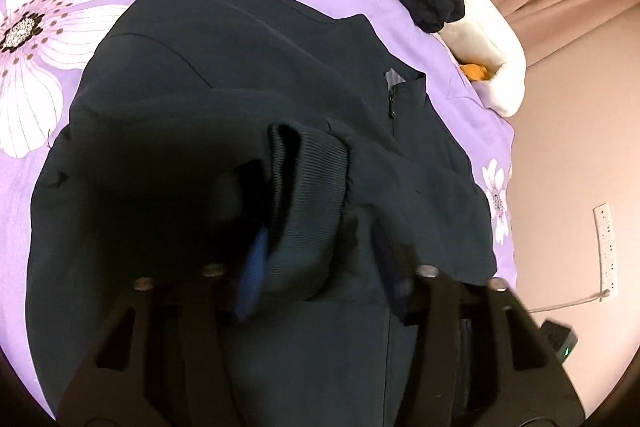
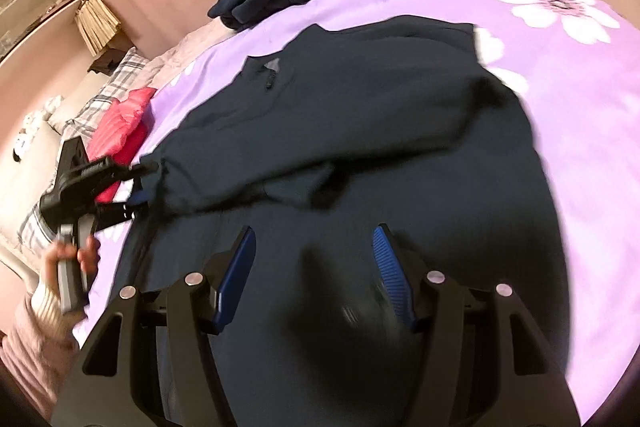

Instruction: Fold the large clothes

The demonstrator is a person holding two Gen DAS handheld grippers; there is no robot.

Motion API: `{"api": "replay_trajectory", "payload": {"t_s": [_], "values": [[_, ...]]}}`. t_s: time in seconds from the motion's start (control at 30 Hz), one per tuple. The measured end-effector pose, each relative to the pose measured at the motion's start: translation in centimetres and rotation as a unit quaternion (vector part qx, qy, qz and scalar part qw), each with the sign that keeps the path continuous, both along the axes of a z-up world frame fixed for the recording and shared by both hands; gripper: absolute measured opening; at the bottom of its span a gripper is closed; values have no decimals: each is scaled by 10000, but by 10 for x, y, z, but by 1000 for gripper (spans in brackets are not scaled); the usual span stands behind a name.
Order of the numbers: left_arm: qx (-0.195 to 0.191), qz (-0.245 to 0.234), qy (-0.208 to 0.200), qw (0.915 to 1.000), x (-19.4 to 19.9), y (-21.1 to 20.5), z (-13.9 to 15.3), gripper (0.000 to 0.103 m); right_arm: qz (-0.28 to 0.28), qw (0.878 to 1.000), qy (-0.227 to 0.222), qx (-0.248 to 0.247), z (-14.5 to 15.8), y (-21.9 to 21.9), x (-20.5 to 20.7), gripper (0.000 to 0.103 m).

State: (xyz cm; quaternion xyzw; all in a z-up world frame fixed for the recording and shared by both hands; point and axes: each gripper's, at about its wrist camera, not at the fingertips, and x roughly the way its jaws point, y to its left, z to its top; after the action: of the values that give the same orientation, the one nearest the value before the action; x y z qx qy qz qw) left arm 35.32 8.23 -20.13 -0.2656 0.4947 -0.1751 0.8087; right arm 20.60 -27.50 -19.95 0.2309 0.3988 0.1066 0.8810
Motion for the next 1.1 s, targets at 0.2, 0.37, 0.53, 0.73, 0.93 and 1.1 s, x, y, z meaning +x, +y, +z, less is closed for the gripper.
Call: {"api": "replay_trajectory", "payload": {"t_s": [0.2, 0.37, 0.53, 0.73, 0.93, 1.1], "values": [[-291, 278, -213, 9990, -10, 15, 5, 10, 207, 9989, 80, -407, -12, 18, 39, 3], [-396, 271, -670, 9966, -17, 19, 34, 9, 129, 9972, 15, -736, 3, 9, 25, 2], [-169, 325, -938, 9949, -16, 19, 56, 9, -172, 9946, 111, -1015, 6, -22, 2, 2], [438, 638, -493, 9958, -14, 33, 33, 9, -158, 9960, 330, -813, -2, -41, -2, 13], [768, 392, -609, 9944, -31, 32, 42, 46, -335, 9934, -89, -1095, 27, -60, -20, 32], [707, -200, -811, 9940, -40, -8, 51, 53, -506, 9925, -136, -1103, 34, -74, 3, 37]]}}
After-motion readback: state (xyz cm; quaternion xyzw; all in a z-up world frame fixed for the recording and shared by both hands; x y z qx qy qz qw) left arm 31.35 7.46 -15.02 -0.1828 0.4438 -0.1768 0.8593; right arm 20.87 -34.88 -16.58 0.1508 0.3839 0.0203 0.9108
